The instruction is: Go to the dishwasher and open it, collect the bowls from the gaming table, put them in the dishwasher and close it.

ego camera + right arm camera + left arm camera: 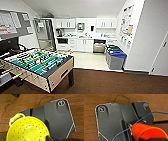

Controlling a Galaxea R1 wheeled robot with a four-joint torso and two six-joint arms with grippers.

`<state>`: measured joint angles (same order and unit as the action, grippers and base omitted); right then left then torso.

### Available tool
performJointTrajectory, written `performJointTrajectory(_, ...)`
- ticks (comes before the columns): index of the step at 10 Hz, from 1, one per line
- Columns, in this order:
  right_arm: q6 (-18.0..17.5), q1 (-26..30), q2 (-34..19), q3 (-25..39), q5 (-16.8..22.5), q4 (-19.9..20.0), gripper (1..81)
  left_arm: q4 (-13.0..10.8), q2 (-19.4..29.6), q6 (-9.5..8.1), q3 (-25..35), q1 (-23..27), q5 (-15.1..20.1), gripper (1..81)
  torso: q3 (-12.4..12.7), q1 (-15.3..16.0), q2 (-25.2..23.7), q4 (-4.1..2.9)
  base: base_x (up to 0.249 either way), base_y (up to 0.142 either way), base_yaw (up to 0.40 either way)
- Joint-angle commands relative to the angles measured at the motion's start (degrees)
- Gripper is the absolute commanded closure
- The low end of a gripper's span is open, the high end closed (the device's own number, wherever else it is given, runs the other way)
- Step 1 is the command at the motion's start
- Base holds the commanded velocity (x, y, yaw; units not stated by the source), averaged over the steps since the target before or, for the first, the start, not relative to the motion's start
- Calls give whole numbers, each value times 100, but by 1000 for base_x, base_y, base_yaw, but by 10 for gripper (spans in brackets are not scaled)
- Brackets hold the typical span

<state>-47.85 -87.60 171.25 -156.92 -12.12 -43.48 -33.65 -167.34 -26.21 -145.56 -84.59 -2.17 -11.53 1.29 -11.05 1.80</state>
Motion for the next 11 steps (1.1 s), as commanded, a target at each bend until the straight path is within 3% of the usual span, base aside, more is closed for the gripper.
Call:
performJointTrajectory(1,-14,291,-1,-4,157,-20,811,-28,42,-7,36,272,226,811,0,0,0,0,132,0,0)
performJointTrajectory(11,-14,291,8,-4,166,-20,811,-28,42,-7,53,272,226,811,0,-2,2,0,132,0,0)
